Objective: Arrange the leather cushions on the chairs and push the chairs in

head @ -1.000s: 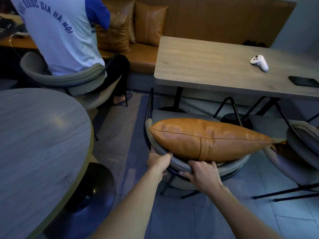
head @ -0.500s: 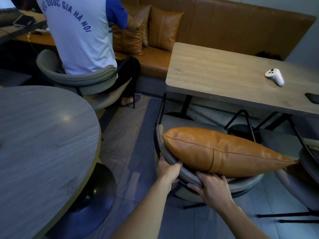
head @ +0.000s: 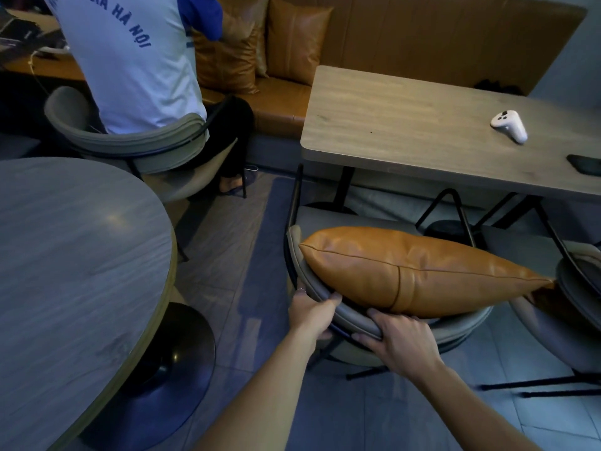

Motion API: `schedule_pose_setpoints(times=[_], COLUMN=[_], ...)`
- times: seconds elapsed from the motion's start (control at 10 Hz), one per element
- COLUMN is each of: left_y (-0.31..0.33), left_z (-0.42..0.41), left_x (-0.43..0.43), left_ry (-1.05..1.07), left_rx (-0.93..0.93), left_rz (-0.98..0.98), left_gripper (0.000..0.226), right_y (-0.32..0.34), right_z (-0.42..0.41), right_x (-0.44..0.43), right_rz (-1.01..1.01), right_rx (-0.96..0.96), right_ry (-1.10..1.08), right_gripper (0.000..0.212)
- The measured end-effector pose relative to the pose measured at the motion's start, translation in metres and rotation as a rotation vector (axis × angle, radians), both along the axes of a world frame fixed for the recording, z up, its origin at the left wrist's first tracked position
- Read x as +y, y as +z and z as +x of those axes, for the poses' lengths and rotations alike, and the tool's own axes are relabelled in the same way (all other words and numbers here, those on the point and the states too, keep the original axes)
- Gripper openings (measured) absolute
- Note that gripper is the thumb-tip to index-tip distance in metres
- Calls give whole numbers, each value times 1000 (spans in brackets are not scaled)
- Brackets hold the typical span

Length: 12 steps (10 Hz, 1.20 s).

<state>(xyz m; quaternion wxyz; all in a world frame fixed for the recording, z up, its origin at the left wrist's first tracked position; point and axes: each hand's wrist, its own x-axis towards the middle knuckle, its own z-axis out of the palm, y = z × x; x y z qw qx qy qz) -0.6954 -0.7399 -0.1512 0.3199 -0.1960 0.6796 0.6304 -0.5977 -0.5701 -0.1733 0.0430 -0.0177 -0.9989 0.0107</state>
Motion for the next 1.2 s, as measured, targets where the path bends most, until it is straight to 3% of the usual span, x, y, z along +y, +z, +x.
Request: schedule_pose_setpoints(times=[0.3,0.7,0.9,1.0,1.1,1.2], left_y=[1,-4,2,13,29,75], left_z=[4,1,-1,-1,-3,-6], left_x=[-5,-5,-9,-20,-27,-25], left_ry=[-29,-36,-254,-508,-706,-869], left_rx=[16,29,82,248,402,575], left_rz=[1,-23,-253,-564,-651,-699], left_gripper=[55,68,67,55,31,37], right_y=[15,15,19,29,46,84], right_z=[-1,-2,-2,-8,-12,-18], right_x=[-11,-12,-18,-18,-10,1], right_rz=[-48,-46,-34,-196,-381,-512], right_rx=[-172,-177,-277,-490,-557,-551], right_ry=[-89,-95,-138,-171,-213,-213], right_gripper=[47,46,47,52,59,53])
